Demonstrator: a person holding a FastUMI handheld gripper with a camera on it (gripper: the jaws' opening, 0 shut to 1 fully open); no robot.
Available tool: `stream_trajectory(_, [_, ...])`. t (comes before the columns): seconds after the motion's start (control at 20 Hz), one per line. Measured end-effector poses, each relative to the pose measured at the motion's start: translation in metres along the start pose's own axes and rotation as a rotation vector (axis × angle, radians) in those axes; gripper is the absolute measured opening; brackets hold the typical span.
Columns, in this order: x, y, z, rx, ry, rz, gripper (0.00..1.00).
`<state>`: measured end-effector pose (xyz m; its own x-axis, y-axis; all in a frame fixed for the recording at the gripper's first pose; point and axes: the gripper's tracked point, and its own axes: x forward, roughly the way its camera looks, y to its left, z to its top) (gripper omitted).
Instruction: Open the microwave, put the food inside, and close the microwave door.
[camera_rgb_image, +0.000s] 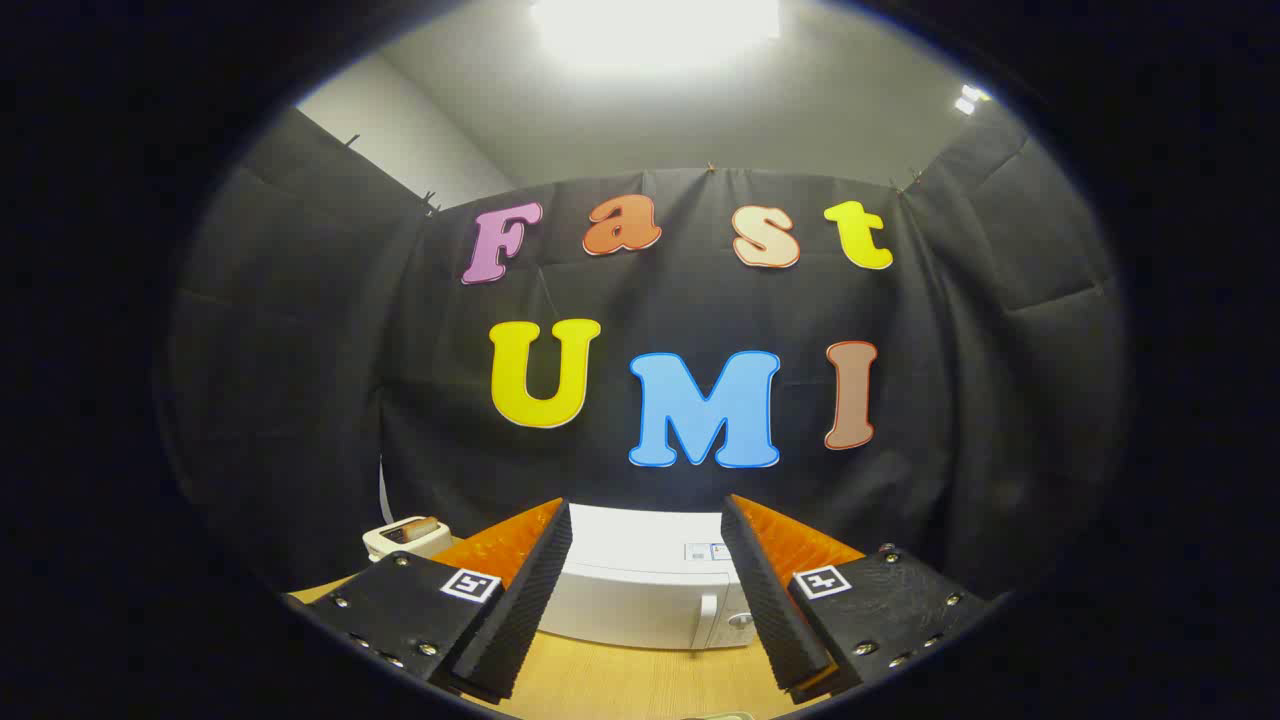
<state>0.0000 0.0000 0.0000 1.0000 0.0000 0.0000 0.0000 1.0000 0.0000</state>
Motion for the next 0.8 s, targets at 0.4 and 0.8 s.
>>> stream_trajectory(0.4, [0.006, 0.012, -0.016, 0.007, 0.015, 0.016, 0.91])
stream_trajectory(0.8, [0.006, 0.007, -0.018, 0.006, 0.007, 0.008, 0.91])
